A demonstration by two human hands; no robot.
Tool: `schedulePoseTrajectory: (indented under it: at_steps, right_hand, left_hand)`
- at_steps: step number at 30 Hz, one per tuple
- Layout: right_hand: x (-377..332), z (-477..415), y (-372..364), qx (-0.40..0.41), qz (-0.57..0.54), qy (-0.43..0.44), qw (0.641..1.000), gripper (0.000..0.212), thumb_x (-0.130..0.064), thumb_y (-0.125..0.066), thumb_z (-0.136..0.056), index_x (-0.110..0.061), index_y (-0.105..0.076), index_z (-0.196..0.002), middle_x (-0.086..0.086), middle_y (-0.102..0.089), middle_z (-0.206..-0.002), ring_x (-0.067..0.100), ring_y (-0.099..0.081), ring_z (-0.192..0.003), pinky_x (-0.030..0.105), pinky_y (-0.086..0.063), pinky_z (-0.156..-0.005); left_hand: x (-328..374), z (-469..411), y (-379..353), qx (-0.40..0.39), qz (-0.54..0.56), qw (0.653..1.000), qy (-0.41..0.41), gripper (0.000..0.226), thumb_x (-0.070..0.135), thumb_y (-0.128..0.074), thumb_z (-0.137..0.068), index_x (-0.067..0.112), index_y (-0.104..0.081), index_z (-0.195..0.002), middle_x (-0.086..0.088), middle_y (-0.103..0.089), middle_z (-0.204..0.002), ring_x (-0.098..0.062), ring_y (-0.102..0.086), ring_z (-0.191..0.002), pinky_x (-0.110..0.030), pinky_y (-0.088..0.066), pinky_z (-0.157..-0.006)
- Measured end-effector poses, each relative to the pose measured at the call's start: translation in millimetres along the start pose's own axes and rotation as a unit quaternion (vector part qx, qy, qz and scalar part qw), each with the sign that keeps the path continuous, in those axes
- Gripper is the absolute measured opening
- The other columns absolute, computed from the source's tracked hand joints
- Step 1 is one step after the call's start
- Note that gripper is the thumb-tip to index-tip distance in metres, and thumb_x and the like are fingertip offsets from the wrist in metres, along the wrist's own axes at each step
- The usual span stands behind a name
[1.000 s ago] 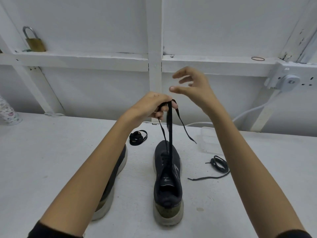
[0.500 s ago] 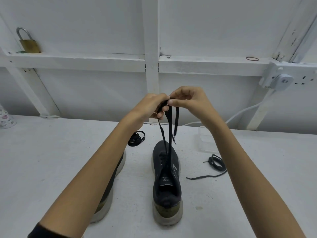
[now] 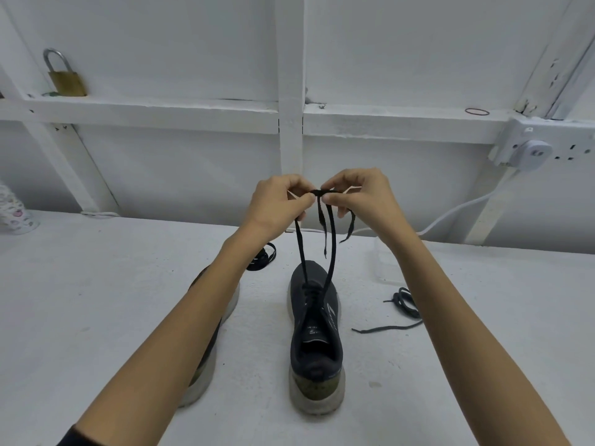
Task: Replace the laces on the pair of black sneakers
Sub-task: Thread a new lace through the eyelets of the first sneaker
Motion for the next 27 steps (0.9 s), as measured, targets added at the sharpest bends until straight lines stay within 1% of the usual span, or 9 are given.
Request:
schedulePoseTrajectory:
  at_steps: [3,8,12,16,19,20,22,24,27]
  right_hand:
    - [0,3,-7,-0.077,0.032,-0.043,0.996,0.006,-0.011,-0.074,-0.084,-0.007,-0.075,-0.088,-0.003,-0.063,-0.062,0.008,-0.048,-0.045,0.017,-0.042,-0.052]
    - [1,8,-15,-0.144,-0.136,-0.112,0.974,0.014,-0.011,-0.066,-0.09,-0.01,-0.068,-0.077,-0.002,-0.052,-0.06,0.008,-0.035,-0.044,0.018,-0.025,-0.042]
    - [9,8,-17,-0.114,-0.196,-0.14,0.964,0.022,-0.013,-0.065,-0.091,-0.011,-0.062,-0.07,-0.004,-0.046,-0.054,0.008,-0.031,-0.041,0.019,-0.019,-0.041]
    - [15,11,-19,-0.101,-0.217,-0.142,0.96,0.019,-0.013,-0.064,-0.091,-0.01,-0.063,-0.073,-0.006,-0.05,-0.055,0.008,-0.029,-0.041,0.02,-0.017,-0.044]
    - [20,13,-19,-0.094,-0.218,-0.149,0.96,0.019,-0.012,-0.065,-0.091,-0.009,-0.062,-0.072,-0.004,-0.05,-0.056,0.01,-0.028,-0.042,0.022,-0.016,-0.045]
    - [23,14,-18,-0.088,-0.217,-0.154,0.96,0.021,-0.012,-0.064,-0.091,-0.01,-0.061,-0.07,-0.006,-0.049,-0.053,0.01,-0.027,-0.042,0.022,-0.016,-0.045]
    - [29,17,-15,-0.079,-0.222,-0.161,0.958,0.02,-0.011,-0.065,-0.09,-0.009,-0.06,-0.07,-0.004,-0.048,-0.055,0.011,-0.025,-0.043,0.022,-0.015,-0.045]
    - [36,20,-13,-0.082,-0.224,-0.17,0.956,0.018,-0.011,-0.066,-0.089,-0.008,-0.06,-0.073,0.0,-0.045,-0.06,0.011,-0.022,-0.045,0.023,-0.013,-0.046]
    - [48,28,-12,-0.104,-0.189,-0.181,0.959,0.02,-0.015,-0.07,-0.088,-0.011,-0.061,-0.071,-0.002,-0.036,-0.057,0.01,-0.02,-0.045,0.023,-0.012,-0.045]
  left_hand:
    - [4,2,3,0.015,-0.03,0.998,-0.047,0.013,0.01,-0.063,-0.089,0.022,-0.058,-0.087,0.006,-0.064,-0.079,-0.012,-0.065,-0.058,-0.037,-0.057,-0.07]
    - [-4,9,-1,0.019,-0.079,0.995,-0.064,0.022,0.002,-0.051,-0.092,0.019,-0.062,-0.083,0.009,-0.062,-0.084,-0.012,-0.067,-0.069,-0.043,-0.056,-0.074]
    - [-13,15,-10,-0.003,0.012,1.0,0.005,0.017,0.02,-0.054,-0.095,0.013,-0.07,-0.098,-0.001,-0.066,-0.104,-0.019,-0.067,-0.089,-0.045,-0.055,-0.087]
    - [-18,17,-13,-0.01,0.079,0.996,0.047,0.017,0.027,-0.065,-0.092,0.01,-0.071,-0.092,0.003,-0.065,-0.104,-0.014,-0.063,-0.097,-0.043,-0.052,-0.095]
    - [-25,18,-7,0.009,0.183,0.978,0.101,0.029,0.035,-0.067,-0.087,0.007,-0.072,-0.09,-0.009,-0.071,-0.104,-0.025,-0.066,-0.103,-0.046,-0.053,-0.096]
    - [-28,18,-3,0.016,0.217,0.969,0.116,0.032,0.034,-0.066,-0.088,0.003,-0.071,-0.09,-0.015,-0.072,-0.099,-0.03,-0.067,-0.099,-0.047,-0.053,-0.096]
    - [-38,20,6,0.042,0.261,0.955,0.134,0.027,0.026,-0.062,-0.094,0.005,-0.062,-0.077,-0.01,-0.065,-0.071,-0.027,-0.064,-0.069,-0.045,-0.055,-0.093]
    - [-51,26,14,0.065,0.263,0.95,0.154,0.032,0.023,-0.062,-0.094,0.014,-0.047,-0.067,0.005,-0.039,-0.052,-0.012,-0.039,-0.046,-0.037,-0.055,-0.075]
    - [-72,36,24,0.097,0.219,0.954,0.179,0.033,0.025,-0.067,-0.09,0.017,-0.046,-0.066,0.007,-0.027,-0.054,-0.008,-0.026,-0.046,-0.019,-0.039,-0.048]
Point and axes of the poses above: each hand's wrist, its own z-axis away from the middle knuckle, its own y-axis out of the back of the hand, x = y × z, the point moved 5 cm from there along -z, towards the middle knuckle
